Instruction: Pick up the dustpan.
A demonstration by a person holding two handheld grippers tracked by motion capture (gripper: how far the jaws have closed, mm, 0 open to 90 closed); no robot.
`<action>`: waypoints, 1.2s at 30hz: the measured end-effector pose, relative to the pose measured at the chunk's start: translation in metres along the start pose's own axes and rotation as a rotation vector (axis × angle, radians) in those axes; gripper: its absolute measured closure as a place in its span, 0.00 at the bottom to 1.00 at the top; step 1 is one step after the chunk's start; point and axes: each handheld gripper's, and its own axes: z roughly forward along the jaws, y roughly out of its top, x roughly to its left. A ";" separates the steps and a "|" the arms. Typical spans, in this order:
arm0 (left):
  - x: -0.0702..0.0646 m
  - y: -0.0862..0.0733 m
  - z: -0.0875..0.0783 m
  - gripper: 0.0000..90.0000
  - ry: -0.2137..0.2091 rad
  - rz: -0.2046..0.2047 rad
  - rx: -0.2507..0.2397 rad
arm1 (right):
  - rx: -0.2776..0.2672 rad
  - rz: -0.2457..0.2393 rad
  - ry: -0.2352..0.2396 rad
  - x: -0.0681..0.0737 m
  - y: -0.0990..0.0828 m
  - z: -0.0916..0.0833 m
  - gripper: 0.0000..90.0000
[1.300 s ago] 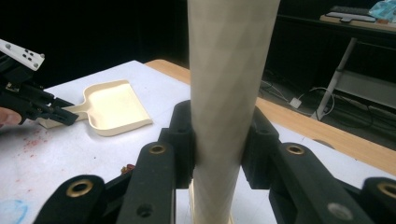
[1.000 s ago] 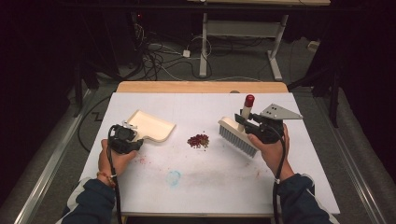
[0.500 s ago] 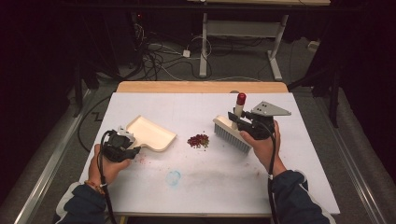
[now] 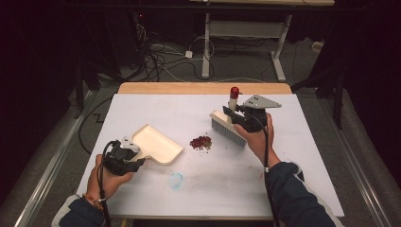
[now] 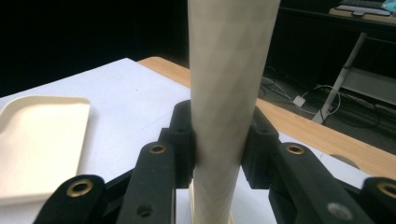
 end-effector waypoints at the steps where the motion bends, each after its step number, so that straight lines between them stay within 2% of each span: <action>1: -0.001 -0.001 -0.001 0.71 -0.004 0.006 0.001 | 0.000 -0.007 -0.003 0.000 0.001 0.002 0.78; 8: -0.013 -0.010 -0.002 0.71 -0.028 0.061 0.032 | -0.017 0.011 -0.039 -0.007 0.003 0.015 0.78; 10: -0.016 -0.011 -0.003 0.71 -0.040 0.066 0.030 | -0.018 0.016 -0.058 -0.011 0.004 0.018 0.78; 16: -0.025 -0.012 -0.004 0.71 -0.065 0.102 0.037 | -0.013 0.025 -0.070 -0.014 0.005 0.026 0.78; 36: -0.037 -0.010 0.006 0.71 -0.105 0.137 0.049 | -0.013 0.032 -0.077 -0.009 0.004 0.038 0.78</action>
